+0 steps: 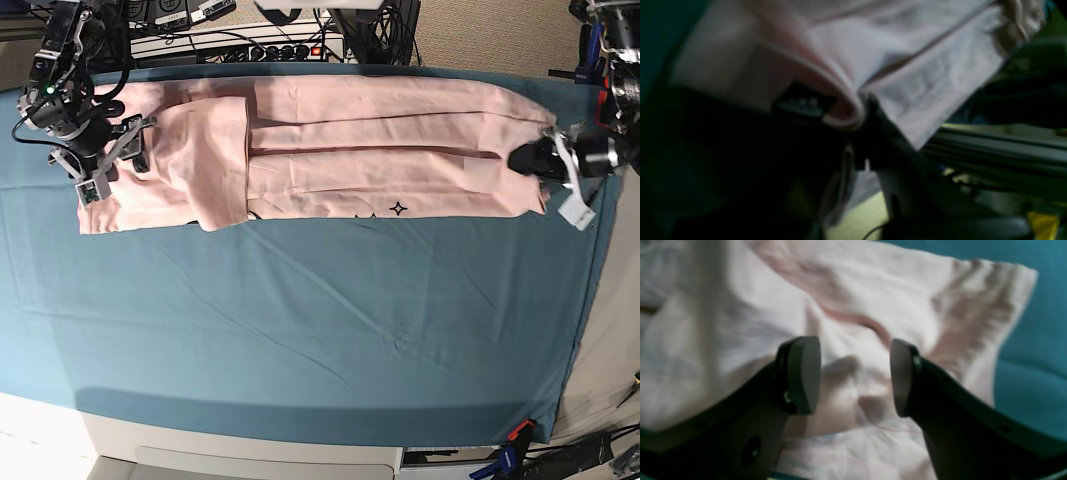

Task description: Fold the T-shirt properly

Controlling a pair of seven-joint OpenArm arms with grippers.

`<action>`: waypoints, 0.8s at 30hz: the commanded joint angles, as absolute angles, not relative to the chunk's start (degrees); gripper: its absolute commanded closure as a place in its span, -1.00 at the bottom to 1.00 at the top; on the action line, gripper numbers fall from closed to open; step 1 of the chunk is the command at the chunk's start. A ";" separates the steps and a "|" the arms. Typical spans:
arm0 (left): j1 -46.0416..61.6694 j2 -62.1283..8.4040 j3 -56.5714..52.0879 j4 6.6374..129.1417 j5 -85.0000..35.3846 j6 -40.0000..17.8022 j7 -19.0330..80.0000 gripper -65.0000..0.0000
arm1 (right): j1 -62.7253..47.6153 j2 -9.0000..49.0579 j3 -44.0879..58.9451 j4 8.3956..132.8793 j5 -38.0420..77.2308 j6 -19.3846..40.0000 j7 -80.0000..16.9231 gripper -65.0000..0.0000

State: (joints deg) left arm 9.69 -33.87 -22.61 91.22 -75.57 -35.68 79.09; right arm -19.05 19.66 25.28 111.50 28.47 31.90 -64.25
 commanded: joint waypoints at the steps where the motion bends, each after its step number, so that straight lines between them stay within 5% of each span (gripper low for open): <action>1: 10.07 -34.26 -23.00 93.89 -75.75 -35.59 78.08 1.00 | -18.74 20.45 25.61 112.40 27.99 31.00 -62.94 -0.02; 16: 14.44 -23.42 -22.55 108.27 -69.34 -34.30 73.84 1.00 | -18.74 18.13 25.61 110.45 15.73 23.40 -59.44 -0.02; 24: 11.68 -19.03 -10.20 108.29 -62.98 -32.95 71.48 1.00 | -16.62 17.78 25.61 103.22 15.31 23.29 -58.19 -0.02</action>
